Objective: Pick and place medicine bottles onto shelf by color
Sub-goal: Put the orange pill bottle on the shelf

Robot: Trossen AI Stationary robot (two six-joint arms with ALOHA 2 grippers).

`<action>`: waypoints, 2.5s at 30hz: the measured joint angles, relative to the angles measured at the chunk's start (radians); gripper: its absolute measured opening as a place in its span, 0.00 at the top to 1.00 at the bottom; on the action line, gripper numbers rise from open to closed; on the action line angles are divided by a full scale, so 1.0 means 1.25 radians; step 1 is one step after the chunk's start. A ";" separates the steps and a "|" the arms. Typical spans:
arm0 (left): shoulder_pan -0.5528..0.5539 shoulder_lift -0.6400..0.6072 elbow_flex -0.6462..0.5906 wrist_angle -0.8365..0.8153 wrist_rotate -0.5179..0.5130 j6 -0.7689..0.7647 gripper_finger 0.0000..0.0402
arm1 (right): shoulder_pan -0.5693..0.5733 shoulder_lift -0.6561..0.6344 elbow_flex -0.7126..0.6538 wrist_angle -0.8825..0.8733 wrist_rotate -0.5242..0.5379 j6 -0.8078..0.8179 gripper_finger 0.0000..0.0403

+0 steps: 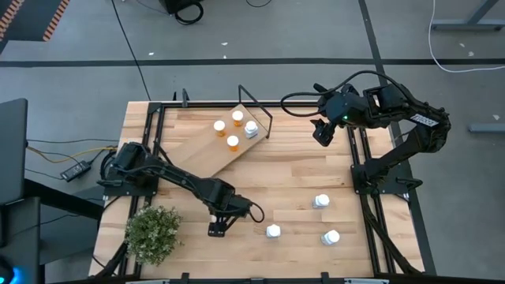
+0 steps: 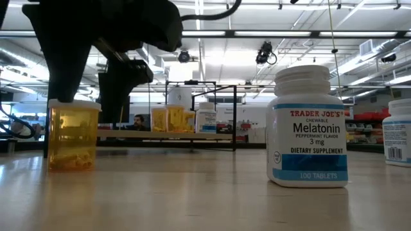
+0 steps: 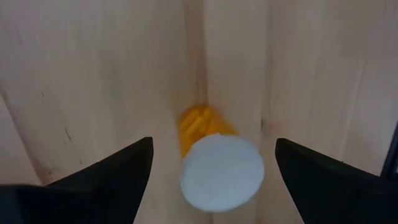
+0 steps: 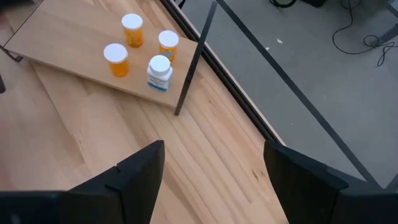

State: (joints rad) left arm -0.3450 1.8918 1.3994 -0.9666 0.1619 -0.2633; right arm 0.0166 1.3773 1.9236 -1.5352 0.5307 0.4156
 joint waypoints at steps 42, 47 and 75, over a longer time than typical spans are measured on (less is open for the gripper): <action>-0.004 0.021 0.000 -0.016 0.019 -0.011 0.30 | 0.000 0.000 0.000 -0.003 0.000 0.015 0.30; -0.004 0.021 0.000 -0.016 0.018 -0.011 0.33 | 0.000 0.000 0.000 -0.003 0.000 0.015 0.30; 0.165 0.021 0.171 -0.171 0.013 0.055 0.44 | 0.000 0.000 0.000 -0.003 -0.001 0.015 0.30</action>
State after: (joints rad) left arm -0.1390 1.9186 1.6129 -1.1808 0.1777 -0.1946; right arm 0.0166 1.3777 1.9234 -1.5394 0.5301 0.4339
